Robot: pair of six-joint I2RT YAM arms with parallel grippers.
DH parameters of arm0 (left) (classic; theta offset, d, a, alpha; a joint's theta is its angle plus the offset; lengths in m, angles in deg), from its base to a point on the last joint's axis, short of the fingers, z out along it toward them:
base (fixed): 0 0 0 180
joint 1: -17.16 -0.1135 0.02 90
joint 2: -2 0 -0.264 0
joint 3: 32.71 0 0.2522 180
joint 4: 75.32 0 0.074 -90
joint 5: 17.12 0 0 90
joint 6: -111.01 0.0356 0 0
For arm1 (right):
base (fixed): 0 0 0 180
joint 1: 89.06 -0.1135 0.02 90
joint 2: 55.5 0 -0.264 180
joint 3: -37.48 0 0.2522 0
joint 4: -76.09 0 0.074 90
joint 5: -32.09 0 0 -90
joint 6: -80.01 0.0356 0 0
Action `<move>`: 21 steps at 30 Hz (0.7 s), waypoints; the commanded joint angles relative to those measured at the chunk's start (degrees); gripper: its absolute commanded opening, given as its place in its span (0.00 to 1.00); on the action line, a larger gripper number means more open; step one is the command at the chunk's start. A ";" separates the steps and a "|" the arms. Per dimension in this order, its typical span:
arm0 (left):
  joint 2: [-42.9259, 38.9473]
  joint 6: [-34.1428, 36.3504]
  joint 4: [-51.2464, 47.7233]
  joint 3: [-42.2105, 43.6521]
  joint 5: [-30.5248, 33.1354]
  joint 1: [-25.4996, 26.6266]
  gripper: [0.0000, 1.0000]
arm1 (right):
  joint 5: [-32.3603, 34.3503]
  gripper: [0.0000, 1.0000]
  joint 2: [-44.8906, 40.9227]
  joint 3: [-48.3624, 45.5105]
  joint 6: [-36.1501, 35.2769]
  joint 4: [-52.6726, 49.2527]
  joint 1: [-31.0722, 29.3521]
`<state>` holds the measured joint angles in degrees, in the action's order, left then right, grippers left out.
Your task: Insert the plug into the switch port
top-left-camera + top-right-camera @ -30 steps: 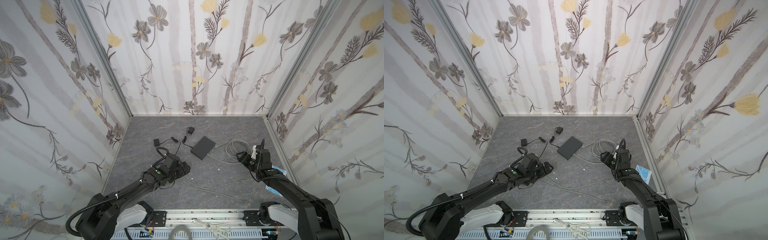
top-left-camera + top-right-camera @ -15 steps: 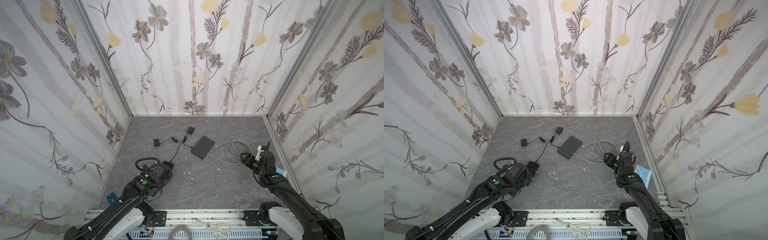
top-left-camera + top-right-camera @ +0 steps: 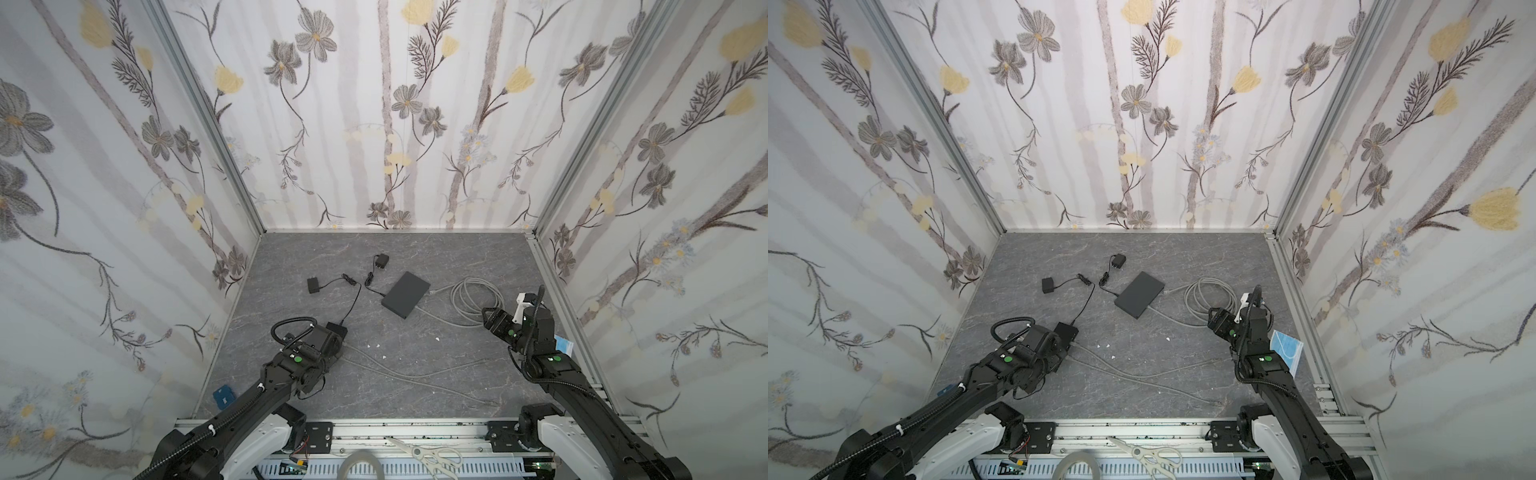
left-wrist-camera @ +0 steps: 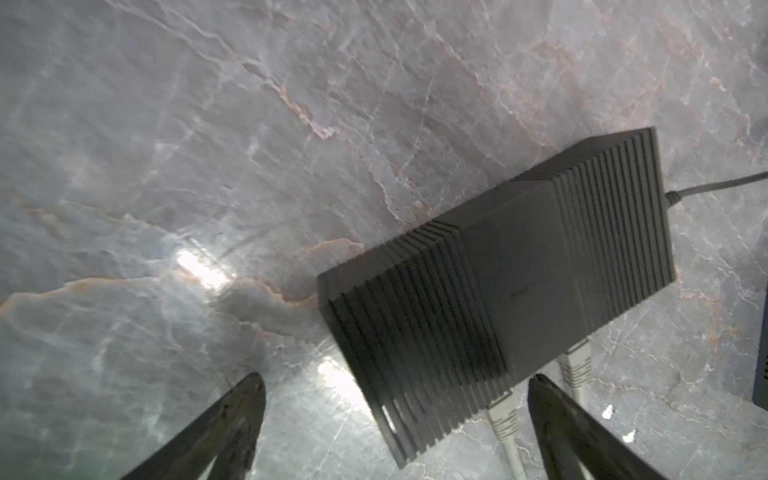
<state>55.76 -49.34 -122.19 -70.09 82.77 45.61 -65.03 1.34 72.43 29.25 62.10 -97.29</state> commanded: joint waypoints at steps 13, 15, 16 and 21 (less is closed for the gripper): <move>6.88 0.72 6.03 -0.96 1.61 -2.24 1.00 | -0.67 0.77 -1.57 0.33 -1.33 0.09 -0.01; 8.36 -0.11 4.84 -1.96 1.50 -2.93 1.00 | -0.79 0.77 -1.39 0.34 -1.25 0.05 0.01; 8.95 -0.33 4.06 -2.60 1.58 -3.19 1.00 | -0.82 0.77 -1.31 0.50 -1.20 0.11 -0.02; 11.93 -0.67 -0.33 -5.96 1.37 -5.10 0.96 | -0.95 0.77 -0.96 1.30 -1.21 -0.16 0.00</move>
<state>66.86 -49.10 -118.23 -74.92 83.27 41.30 -65.46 0.12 72.98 28.53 61.90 -97.29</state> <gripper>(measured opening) 0.973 0.769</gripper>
